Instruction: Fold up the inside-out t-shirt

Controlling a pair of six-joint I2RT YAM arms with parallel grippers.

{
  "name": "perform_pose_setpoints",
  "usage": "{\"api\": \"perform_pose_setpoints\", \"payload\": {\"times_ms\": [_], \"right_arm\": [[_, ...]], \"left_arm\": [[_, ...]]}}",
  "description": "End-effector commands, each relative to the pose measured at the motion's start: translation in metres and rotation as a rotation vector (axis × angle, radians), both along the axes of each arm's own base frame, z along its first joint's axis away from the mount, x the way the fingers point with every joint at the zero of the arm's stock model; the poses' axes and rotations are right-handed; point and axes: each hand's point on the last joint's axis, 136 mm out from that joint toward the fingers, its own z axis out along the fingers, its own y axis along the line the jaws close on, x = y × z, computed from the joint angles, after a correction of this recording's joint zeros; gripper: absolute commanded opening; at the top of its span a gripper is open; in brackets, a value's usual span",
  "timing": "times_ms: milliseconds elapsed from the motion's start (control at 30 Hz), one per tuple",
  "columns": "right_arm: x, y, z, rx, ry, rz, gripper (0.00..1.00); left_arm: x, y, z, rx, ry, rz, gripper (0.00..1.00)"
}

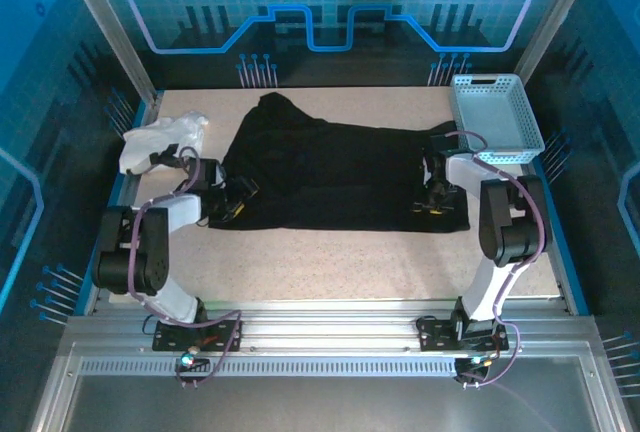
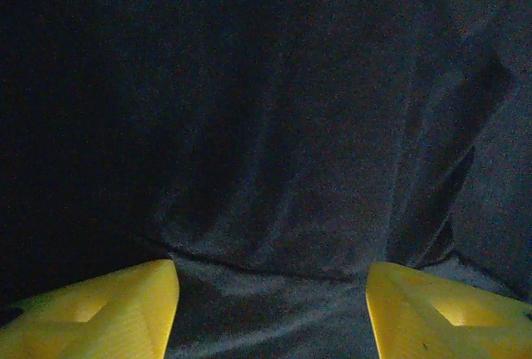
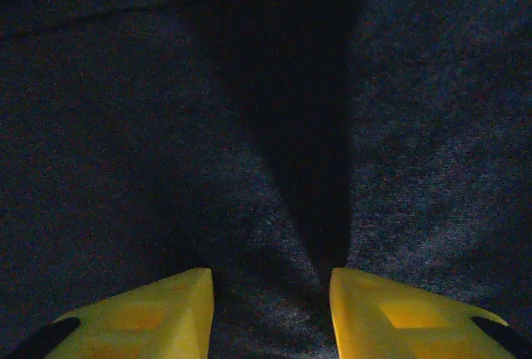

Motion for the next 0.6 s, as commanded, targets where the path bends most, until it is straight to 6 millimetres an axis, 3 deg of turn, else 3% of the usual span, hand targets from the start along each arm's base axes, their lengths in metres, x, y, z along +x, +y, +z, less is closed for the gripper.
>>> {"api": "perform_pose_setpoints", "payload": {"times_ms": [0, 133, 200, 267, 367, 433, 500, 567], "right_arm": [[-0.056, 0.004, -0.015, 0.059, 0.172, -0.036, 0.39], [-0.083, 0.012, -0.013, 0.112, 0.174, -0.082, 0.37], [-0.103, 0.012, -0.014, 0.107, 0.179, -0.1, 0.36], [-0.105, 0.01, -0.003, 0.097, 0.12, -0.109, 0.37], [-0.072, 0.012, 0.037, 0.113, -0.109, -0.079, 0.43], [-0.039, 0.008, 0.067, 0.095, -0.274, -0.072, 0.54], [-0.006, -0.007, 0.089, 0.03, -0.379, -0.108, 0.61], [0.023, -0.025, 0.096, -0.019, -0.419, -0.162, 0.63]], "left_arm": [[-0.062, -0.004, -0.027, -0.003, 0.154, -0.033, 0.63], [-0.108, 0.004, -0.029, 0.036, 0.191, 0.006, 0.63], [-0.122, 0.01, -0.024, 0.063, 0.189, 0.036, 0.63], [-0.129, 0.014, -0.012, 0.081, 0.159, 0.063, 0.63], [-0.115, 0.02, 0.02, 0.093, 0.032, 0.109, 0.64], [-0.094, 0.026, 0.048, 0.114, -0.072, 0.132, 0.64], [-0.069, 0.03, 0.071, 0.128, -0.158, 0.147, 0.65], [-0.044, 0.03, 0.089, 0.124, -0.212, 0.152, 0.65]]}}
